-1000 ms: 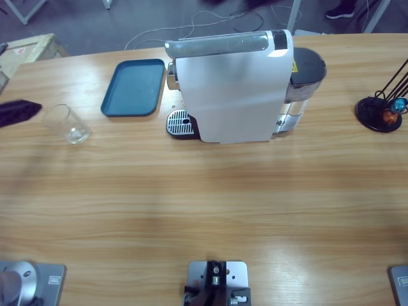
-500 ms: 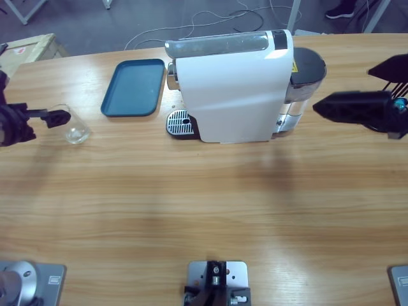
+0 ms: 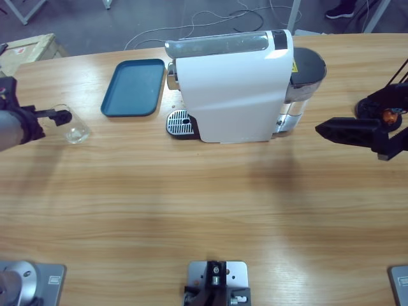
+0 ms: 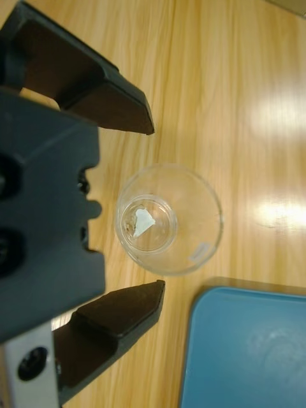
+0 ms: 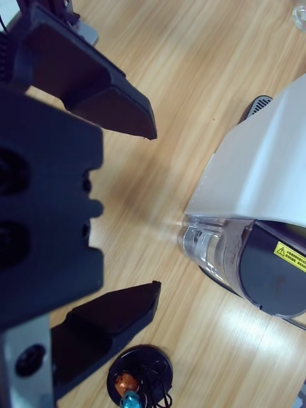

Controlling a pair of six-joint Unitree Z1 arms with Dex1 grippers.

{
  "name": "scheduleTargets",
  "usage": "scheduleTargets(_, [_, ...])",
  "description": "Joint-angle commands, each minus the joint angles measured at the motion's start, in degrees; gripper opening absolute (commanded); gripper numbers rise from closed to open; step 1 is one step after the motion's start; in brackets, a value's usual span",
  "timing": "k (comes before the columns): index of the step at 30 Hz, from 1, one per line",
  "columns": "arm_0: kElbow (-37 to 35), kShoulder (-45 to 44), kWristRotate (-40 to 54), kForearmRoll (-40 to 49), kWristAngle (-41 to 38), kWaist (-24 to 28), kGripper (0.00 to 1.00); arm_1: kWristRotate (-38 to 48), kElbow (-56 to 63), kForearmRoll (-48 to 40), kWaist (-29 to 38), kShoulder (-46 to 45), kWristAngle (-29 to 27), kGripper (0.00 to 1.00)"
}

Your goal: Pour coffee

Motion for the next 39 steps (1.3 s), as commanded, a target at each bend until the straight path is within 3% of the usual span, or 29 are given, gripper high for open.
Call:
scheduleTargets(1, [3.5,8.8,0.6,-10.0,-3.6,2.5,0.991,0.6,0.6,-0.3,0.7,-0.7,-0.8,1.0])
scheduleTargets(3, [3.8,10.5,0.7,-11.7,-3.9,2.9,0.959,0.6,0.4,0.2,0.7,-0.9,-0.8,1.0])
scheduleTargets(5, [3.8,11.7,1.2,-12.4,-4.0,3.6,0.823,0.6,0.4,0.8,0.7,-1.4,-0.7,1.0])
scheduleTargets(8, [3.7,13.5,1.2,-14.2,-4.9,5.2,0.786,0.6,0.3,2.0,0.7,-2.3,-0.7,1.0])
scheduleTargets(10, [3.9,13.8,1.3,-14.7,-4.9,5.8,0.612,0.8,0.3,2.5,0.7,-2.7,-0.7,1.0])
scheduleTargets(14, [4.0,14.0,3.4,-16.4,-6.3,6.3,0.376,0.9,0.3,2.9,0.7,-3.2,-0.7,1.0])
scheduleTargets(15, [4.2,14.1,3.8,-16.6,-6.5,6.2,0.182,0.9,0.3,3.0,0.7,-3.3,-0.7,1.0])
scheduleTargets(16, [4.6,14.0,3.8,-17.0,-6.5,6.1,0.065,1.0,0.3,3.1,0.7,-3.3,-0.7,1.0])
scheduleTargets(17, [4.9,13.7,3.8,-17.0,-6.5,6.1,0.015,1.0,0.3,3.1,0.7,-3.3,-0.7,1.0])
scheduleTargets(23, [6.8,4.4,7.9,-17.0,-9.7,2.5,0.0,0.9,-1.8,6.1,0.7,-3.2,-1.8,1.0])
scheduleTargets(25, [5.9,-0.3,13.5,-16.0,-16.0,1.0,0.0,0.4,-5.3,10.4,0.7,-3.4,-3.3,1.0])
scheduleTargets(30, [-1.2,-8.0,31.4,-0.4,-34.3,-1.1,0.0,-1.0,-10.7,17.9,0.7,-7.9,-5.2,1.0])
scheduleTargets(34, [-4.3,-5.2,41.8,-0.5,-44.3,-1.3,0.0,-1.4,-9.5,19.9,0.7,-10.7,-5.3,1.0])
scheduleTargets(39, [-11.2,8.9,50.7,-5.8,-51.4,-1.6,0.0,-1.4,-11.1,27.1,0.7,-13.2,-5.0,1.0])
